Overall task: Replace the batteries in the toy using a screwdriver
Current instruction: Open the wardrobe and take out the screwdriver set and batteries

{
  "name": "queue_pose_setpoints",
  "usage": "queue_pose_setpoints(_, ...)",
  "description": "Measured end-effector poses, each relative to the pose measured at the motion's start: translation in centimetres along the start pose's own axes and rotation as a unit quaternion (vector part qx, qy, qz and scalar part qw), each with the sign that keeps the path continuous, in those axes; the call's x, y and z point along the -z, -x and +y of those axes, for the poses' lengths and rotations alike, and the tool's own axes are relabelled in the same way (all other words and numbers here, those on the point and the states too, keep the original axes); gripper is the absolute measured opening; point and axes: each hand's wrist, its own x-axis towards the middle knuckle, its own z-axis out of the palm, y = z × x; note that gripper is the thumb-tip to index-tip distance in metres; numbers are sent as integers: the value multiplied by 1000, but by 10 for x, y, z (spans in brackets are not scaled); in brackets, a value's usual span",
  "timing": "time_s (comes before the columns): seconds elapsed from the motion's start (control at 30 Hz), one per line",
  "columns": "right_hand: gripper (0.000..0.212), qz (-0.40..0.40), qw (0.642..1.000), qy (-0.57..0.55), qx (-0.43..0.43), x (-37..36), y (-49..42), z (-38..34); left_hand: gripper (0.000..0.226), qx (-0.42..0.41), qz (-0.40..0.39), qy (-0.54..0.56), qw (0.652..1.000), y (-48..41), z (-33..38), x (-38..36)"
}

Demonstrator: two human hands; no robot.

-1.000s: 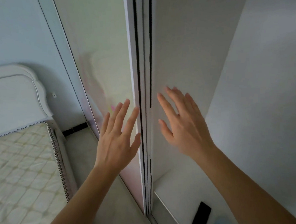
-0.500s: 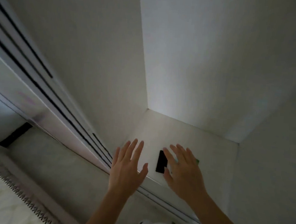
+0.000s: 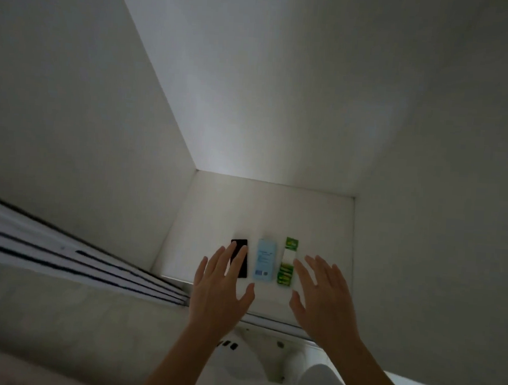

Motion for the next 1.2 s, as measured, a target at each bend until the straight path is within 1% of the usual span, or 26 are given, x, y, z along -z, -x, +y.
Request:
queue_pose_setpoints(0.07,58,-10,1000,-7,-29,-4,-4,-4,73,-2,-5,-2,1000,-8,-14,-2)
queue_pose_setpoints(0.17,54,-3,998,-15,-67,-11,-12,-10,74,-9,-23,-3,1000,-22,-35,-5)
queue_pose_setpoints(0.2,56,-2,997,-17,-76,-15,-17,-13,74,-12,-22,2,1000,-29,-42,-8)
queue_pose_setpoints(0.27,55,-7,996,-21,-88,-26,-22,-18,73,-23,-35,17,999,-37,-56,-14)
queue_pose_setpoints(0.37,54,10,996,-2,-89,-40,-37,-23,71,-49,-36,25,998,-56,-76,-23)
queue_pose_setpoints(0.4,54,-4,996,-5,-91,-45,-42,-21,70,-52,-32,31,998,-62,-80,-28)
queue_pose_setpoints(0.43,54,-9,995,-5,-98,-48,-48,-20,69,-55,-22,32,998,-69,-85,-36)
queue_pose_setpoints(0.5,54,17,995,8,-93,-65,-56,-10,68,-53,-10,36,998,-82,-95,-59)
queue_pose_setpoints(0.57,62,-5,994,-3,-106,-75,-63,-6,69,-48,-11,43,998,-92,-100,-79)
queue_pose_setpoints(0.6,63,-4,994,-2,-105,-83,-64,-2,69,-47,-14,47,998,-95,-103,-89)
queue_pose_setpoints(0.67,56,-2,994,5,-110,-97,-69,7,69,-45,-28,43,998,-101,-106,-108)
queue_pose_setpoints(0.8,56,-30,991,8,-133,-128,-82,27,70,-31,-58,33,997,-116,-113,-148)
queue_pose_setpoints(0.87,57,-41,989,1,-142,-149,-89,38,70,-17,-70,36,997,-123,-117,-173)
queue_pose_setpoints(1.03,55,-24,989,-9,-145,-213,-96,60,67,26,-95,38,994,-130,-132,-239)
queue_pose_setpoints(1.13,51,-15,988,-31,-149,-251,-97,71,70,110,-120,64,985,-131,-140,-267)
queue_pose_setpoints(1.2,44,-16,985,-50,-166,-275,-96,77,74,172,-126,77,974,-133,-144,-284)
